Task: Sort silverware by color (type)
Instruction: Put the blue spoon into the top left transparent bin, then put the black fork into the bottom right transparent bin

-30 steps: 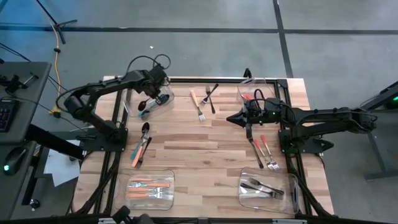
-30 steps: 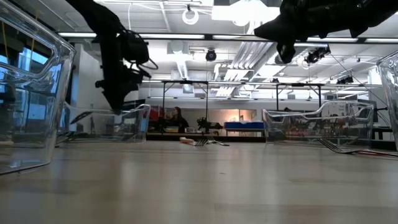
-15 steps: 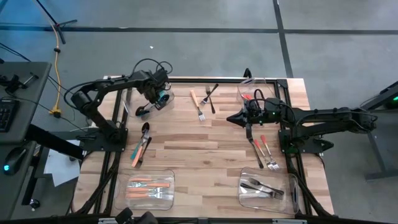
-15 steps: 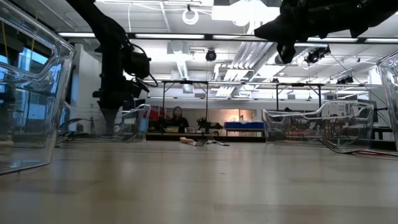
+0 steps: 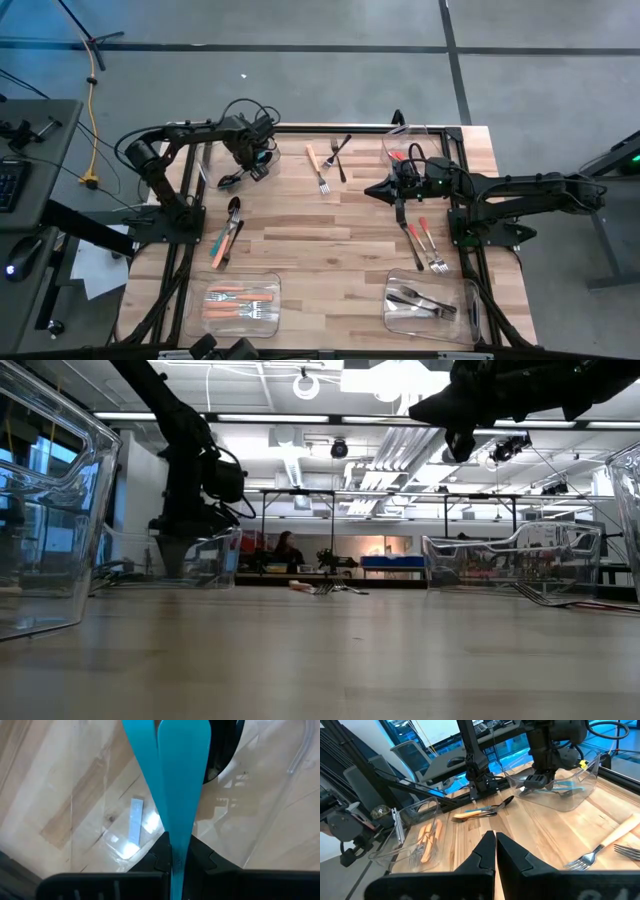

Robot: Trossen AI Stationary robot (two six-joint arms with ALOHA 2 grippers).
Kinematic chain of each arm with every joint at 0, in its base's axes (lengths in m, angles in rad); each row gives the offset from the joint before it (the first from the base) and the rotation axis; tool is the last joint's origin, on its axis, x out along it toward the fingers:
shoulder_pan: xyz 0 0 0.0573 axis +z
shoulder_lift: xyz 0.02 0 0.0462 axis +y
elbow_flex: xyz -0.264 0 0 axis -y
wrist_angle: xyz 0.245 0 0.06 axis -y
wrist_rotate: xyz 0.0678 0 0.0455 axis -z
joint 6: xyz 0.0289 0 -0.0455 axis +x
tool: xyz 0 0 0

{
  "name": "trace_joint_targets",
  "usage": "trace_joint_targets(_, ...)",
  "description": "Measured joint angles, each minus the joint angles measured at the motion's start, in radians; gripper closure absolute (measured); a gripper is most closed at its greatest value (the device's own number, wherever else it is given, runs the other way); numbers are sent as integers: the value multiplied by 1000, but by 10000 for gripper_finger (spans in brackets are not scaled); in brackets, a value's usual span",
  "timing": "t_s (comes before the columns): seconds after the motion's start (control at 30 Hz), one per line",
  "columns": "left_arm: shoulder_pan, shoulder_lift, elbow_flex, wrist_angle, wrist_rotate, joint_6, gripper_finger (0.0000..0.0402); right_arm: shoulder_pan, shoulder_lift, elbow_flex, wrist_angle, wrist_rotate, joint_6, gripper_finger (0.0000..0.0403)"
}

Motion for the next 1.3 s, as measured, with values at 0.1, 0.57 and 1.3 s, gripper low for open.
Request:
trace_joint_targets(0.1, 0, 0, 0, 3, -1, 0, 388, 0, 0, 0, 0, -1, 0, 403)
trace_joint_targets(0.57, 0, 0, 0, 4, -4, 0, 354, 0, 0, 0, 0, 0, 0, 403)
trace_joint_targets(1.3, -2, 2, 0, 5, 13, 6, 255, 0, 0, 0, -1, 4, 0, 403)
